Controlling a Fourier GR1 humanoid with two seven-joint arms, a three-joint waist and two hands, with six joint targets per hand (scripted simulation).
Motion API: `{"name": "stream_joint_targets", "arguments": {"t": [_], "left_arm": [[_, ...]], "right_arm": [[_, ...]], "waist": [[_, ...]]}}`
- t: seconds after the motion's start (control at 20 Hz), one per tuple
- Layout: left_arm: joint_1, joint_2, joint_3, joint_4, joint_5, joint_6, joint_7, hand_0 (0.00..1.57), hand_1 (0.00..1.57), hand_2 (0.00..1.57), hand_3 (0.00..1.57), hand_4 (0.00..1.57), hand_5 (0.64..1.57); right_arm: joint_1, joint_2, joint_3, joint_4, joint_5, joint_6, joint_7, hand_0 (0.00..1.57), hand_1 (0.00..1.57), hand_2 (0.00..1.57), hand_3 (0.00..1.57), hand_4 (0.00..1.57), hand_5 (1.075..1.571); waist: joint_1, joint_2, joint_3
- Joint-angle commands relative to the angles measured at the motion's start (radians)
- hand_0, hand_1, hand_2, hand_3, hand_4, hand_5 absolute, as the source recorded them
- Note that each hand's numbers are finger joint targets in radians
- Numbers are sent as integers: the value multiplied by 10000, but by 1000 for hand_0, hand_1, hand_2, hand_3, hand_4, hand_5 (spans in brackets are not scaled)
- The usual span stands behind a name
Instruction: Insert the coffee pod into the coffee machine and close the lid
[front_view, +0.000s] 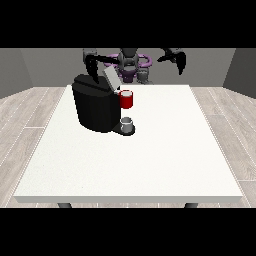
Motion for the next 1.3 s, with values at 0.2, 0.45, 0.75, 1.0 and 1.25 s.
{"name": "stream_joint_targets", "arguments": {"t": [0.2,0.45,0.75,1.0,1.25], "left_arm": [[462,395,187,-1272,455,82,-11,0,0,0,0,360,1571],[576,404,32,-2064,676,204,1296,0,0,0,0,376,1571],[78,766,322,-1622,513,534,674,0,0,0,0,312,1571],[542,989,365,-1504,542,294,357,0,0,0,0,348,1571],[473,1053,209,-1428,533,77,182,0,0,0,0,372,1571]], "right_arm": [[-963,198,457,390,238,91,-400,0,0,0,0,0,1571],[-1306,183,580,493,292,121,-33,0,0,0,0,79,1571],[-2491,110,799,472,650,-113,-2,0,0,0,0,200,1571],[-2897,-14,1071,266,727,327,368,0,0,0,0,40,1571],[-3165,179,1357,252,1085,111,145,0,0,0,0,0,1571]], "waist": [[-293,992,-1],[-433,673,0],[-565,1556,-2],[-401,1384,-5],[-167,1790,-4]]}}
